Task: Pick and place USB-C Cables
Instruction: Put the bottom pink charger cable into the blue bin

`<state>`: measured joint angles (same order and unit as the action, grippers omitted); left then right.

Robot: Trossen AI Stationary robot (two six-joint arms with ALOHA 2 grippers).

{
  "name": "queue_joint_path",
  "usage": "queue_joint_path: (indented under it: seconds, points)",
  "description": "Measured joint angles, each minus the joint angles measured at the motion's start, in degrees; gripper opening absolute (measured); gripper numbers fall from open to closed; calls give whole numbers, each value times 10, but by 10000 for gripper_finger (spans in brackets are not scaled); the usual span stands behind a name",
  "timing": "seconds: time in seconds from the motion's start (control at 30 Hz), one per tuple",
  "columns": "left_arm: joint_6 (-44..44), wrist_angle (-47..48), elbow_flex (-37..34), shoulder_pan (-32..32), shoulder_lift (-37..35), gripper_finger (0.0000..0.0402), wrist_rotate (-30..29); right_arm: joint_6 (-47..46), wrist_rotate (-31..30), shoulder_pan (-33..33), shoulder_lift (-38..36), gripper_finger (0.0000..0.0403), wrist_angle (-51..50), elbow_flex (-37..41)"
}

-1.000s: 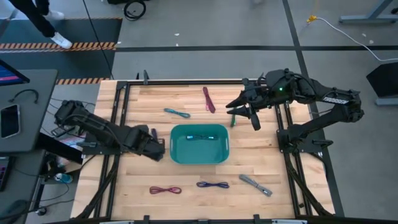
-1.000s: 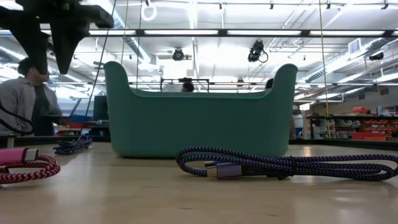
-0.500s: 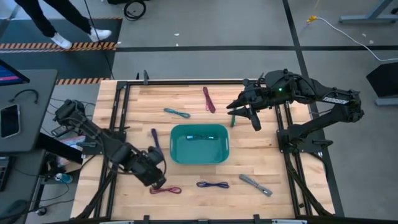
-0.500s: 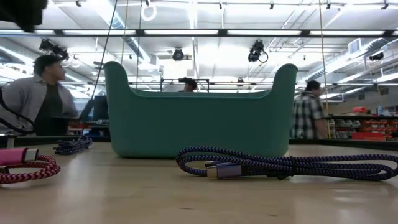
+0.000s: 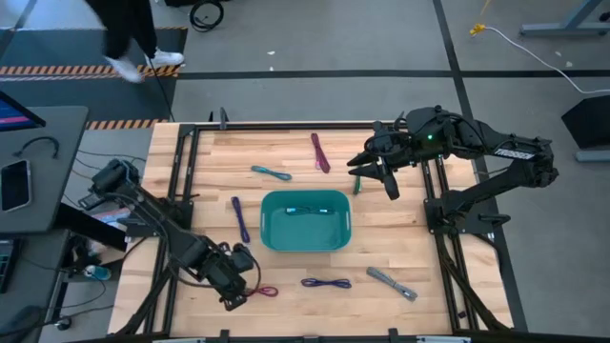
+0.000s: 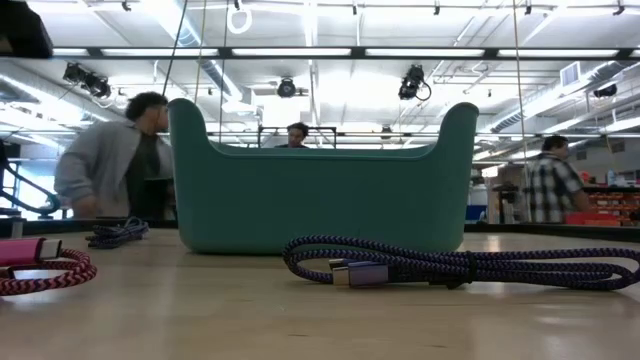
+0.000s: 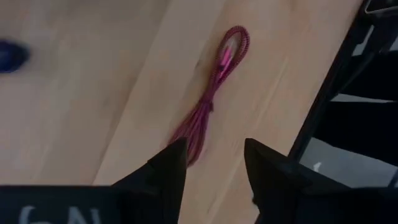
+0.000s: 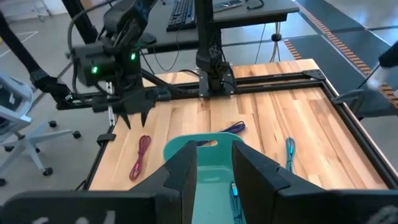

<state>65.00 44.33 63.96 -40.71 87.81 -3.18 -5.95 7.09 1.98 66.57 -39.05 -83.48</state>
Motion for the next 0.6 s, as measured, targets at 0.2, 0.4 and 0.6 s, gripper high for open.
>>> queue_joint_path:
  seconds: [0.2,0.4,0.6]
  points:
    - [-93,-100,0,-9,61,201,14,-10,-1,0,0,107,9,0]
    - [-165,-97,0,-20,116,208,37,-17,-1,0,0,107,9,0]
    - [-191,-59,0,-15,147,208,38,-19,-1,0,0,107,10,0]
